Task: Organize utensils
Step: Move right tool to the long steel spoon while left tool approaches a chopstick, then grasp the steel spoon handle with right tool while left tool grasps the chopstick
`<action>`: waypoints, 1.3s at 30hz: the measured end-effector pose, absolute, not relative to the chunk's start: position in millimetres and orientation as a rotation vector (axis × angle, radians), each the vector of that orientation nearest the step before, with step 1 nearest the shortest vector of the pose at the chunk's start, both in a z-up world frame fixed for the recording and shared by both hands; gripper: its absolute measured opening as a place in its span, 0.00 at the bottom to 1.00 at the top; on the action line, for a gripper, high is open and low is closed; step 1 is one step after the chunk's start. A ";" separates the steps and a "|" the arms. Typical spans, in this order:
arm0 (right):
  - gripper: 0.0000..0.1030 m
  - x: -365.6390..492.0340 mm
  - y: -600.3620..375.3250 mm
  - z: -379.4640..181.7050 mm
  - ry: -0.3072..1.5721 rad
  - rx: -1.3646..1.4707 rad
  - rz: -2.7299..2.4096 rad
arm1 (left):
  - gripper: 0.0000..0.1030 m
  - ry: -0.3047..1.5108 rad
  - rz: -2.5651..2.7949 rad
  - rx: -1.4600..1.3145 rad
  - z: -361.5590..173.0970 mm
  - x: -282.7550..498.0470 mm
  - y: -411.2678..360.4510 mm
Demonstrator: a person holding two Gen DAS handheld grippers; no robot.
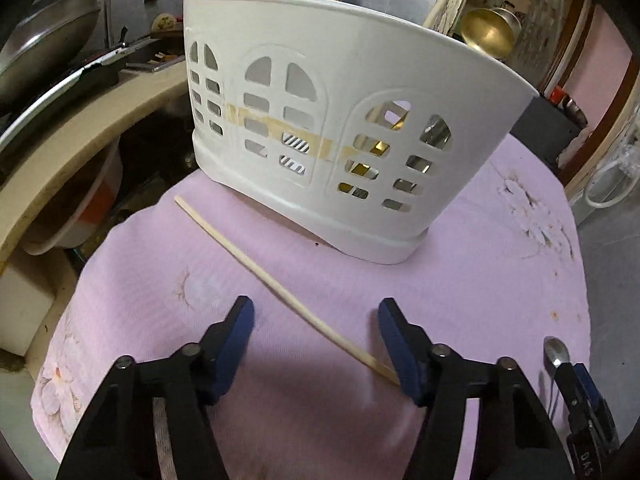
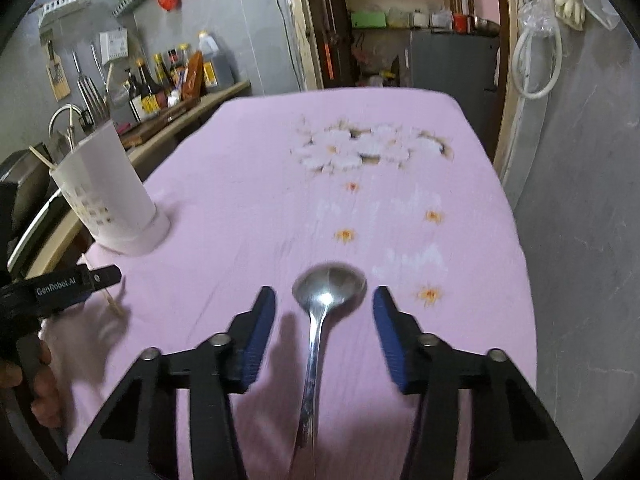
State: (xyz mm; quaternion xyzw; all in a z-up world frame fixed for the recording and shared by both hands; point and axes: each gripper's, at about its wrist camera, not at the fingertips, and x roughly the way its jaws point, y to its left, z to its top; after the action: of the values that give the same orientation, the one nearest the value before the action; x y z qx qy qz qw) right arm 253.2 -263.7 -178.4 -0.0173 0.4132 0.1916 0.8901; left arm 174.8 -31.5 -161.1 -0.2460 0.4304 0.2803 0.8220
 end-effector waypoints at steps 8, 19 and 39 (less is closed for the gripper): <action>0.29 246.8 -266.2 -184.0 0.883 -0.038 0.400 | 0.27 0.956 0.599 -0.466 -160.5 178.8 -52.0; 0.04 241.0 -269.1 -186.4 0.931 -0.003 0.422 | 0.09 1.006 0.509 -0.594 -157.4 167.0 -61.0; 0.05 255.7 -281.7 -193.1 1.026 0.123 0.547 | 0.07 1.118 0.303 -0.652 -153.7 144.7 -79.6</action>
State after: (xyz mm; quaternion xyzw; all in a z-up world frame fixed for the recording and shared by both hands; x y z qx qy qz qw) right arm 255.7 -281.7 -193.1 0.0583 0.4841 0.2584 0.8339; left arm 144.7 -79.6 -153.7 -0.3024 0.5188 0.1407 0.7872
